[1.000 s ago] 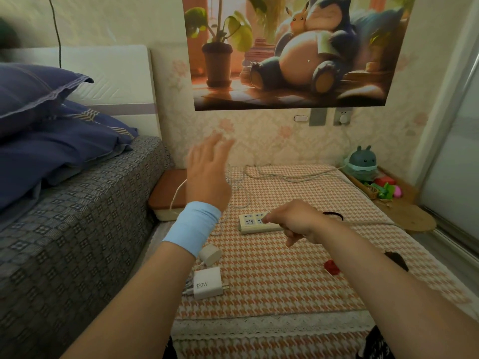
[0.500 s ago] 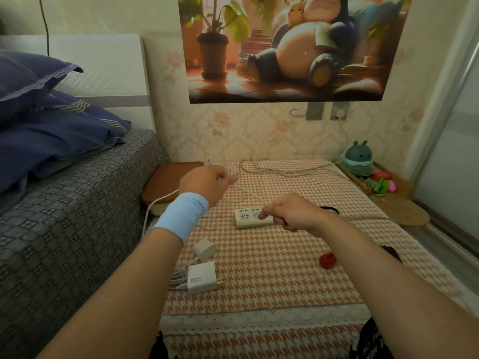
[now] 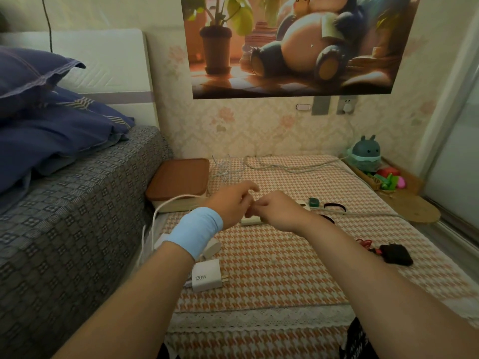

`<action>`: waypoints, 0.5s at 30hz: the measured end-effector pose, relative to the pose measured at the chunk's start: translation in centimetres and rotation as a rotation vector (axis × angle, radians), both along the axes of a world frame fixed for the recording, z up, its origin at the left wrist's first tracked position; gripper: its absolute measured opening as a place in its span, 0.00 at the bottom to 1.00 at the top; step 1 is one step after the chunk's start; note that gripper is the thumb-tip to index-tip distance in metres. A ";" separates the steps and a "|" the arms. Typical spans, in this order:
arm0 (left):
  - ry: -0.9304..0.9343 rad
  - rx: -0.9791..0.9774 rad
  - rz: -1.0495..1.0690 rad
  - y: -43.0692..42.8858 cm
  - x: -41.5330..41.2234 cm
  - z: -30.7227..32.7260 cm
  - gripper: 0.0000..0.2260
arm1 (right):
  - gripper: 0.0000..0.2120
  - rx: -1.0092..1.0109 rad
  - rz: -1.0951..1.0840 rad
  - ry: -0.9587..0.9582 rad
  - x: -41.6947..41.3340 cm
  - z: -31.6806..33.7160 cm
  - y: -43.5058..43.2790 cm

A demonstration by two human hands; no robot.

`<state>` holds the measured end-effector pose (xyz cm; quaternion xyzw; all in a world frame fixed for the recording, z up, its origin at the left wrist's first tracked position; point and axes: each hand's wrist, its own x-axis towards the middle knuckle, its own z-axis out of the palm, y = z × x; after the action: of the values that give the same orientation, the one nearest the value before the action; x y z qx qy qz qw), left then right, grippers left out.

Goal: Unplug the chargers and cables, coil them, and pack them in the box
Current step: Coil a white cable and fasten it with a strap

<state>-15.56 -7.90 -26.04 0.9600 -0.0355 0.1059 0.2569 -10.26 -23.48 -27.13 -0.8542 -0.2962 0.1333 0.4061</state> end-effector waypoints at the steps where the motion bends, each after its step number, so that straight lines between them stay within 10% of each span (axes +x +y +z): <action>1: 0.027 0.043 0.011 0.2 0.0 -0.3 0.09 | 0.12 0.037 0.002 0.010 0.1 0.0 0.3; 5: -0.046 0.372 0.236 3.4 -0.9 -0.6 0.22 | 0.10 0.037 0.006 0.030 0.6 -0.3 1.1; 15: -0.013 -0.014 0.504 12.1 -2.3 -3.8 0.16 | 0.17 -0.198 0.045 -0.033 2.9 -4.2 5.1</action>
<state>-17.87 4.17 -29.86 0.9360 0.2040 0.1731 0.2286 -7.33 -18.39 -31.29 -0.8853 -0.3074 0.1572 0.3116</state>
